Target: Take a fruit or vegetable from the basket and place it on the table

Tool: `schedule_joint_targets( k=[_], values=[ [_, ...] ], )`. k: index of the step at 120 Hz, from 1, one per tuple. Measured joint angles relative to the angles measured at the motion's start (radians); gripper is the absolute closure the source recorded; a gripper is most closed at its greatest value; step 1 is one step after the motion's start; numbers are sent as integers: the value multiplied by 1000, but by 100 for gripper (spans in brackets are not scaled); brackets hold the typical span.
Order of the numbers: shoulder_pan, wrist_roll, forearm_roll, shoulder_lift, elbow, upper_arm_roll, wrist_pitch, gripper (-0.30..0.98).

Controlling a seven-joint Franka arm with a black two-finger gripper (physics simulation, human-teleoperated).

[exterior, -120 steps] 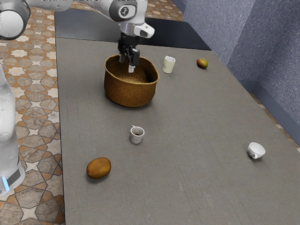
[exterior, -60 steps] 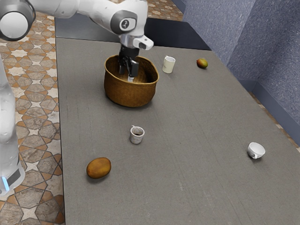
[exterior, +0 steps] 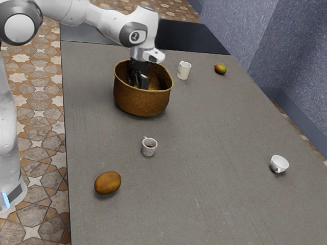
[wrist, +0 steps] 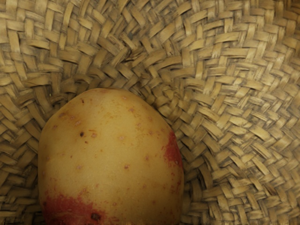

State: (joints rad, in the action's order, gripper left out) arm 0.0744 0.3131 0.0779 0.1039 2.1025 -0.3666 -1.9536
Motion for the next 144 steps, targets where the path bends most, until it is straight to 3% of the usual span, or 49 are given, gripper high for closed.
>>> schedule_joint_targets(
  k=[57,93,124,144],
  values=[
    [0,14,11,-4,26,0,-56,3],
    [0,19,17,-6,26,0,-81,18],
    [1,21,21,-14,27,0,-91,24],
    [4,19,18,-15,26,1,-115,42]
  ],
)
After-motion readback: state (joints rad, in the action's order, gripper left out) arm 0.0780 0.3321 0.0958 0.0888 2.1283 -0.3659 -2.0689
